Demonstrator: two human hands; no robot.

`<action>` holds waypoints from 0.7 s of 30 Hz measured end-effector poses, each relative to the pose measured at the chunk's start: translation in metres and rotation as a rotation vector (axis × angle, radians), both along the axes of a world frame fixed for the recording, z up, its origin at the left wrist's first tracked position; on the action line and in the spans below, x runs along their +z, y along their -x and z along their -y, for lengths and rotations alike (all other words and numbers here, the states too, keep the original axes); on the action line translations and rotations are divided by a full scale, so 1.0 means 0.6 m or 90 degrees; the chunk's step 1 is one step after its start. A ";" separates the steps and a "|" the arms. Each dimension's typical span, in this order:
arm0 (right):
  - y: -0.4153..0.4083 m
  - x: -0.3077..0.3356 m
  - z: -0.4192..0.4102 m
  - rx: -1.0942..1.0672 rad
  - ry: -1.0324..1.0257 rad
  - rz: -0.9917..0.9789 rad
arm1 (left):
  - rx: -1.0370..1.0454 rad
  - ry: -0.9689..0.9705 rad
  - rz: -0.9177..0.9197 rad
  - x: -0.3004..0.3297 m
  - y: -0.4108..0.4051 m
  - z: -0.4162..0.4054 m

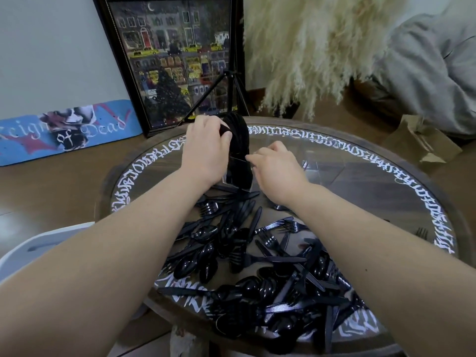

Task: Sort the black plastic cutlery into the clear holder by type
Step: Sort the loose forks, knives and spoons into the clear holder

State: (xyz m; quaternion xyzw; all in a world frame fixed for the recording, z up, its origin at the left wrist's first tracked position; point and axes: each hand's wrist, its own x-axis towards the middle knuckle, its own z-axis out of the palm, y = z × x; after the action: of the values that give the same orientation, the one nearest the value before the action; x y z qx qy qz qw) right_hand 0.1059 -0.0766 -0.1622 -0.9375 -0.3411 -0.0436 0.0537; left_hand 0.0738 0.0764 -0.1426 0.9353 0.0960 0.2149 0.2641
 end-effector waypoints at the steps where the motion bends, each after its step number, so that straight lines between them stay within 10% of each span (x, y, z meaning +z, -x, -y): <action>1: 0.001 -0.001 0.001 0.006 0.002 0.009 | 0.000 -0.024 0.004 -0.005 -0.002 0.003; 16: 0.022 -0.028 0.020 -0.012 -0.111 0.131 | 0.017 -0.021 -0.029 -0.042 0.081 -0.027; 21: 0.086 -0.042 0.018 0.133 -0.078 -0.027 | 0.000 -0.080 -0.137 -0.084 0.173 -0.083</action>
State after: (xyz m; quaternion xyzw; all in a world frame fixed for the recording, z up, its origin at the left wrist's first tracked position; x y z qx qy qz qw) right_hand 0.0546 -0.0872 -0.1873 -0.8923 -0.4327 -0.0387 0.1226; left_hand -0.0301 0.1262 -0.1927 0.9678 0.1097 0.1190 0.1930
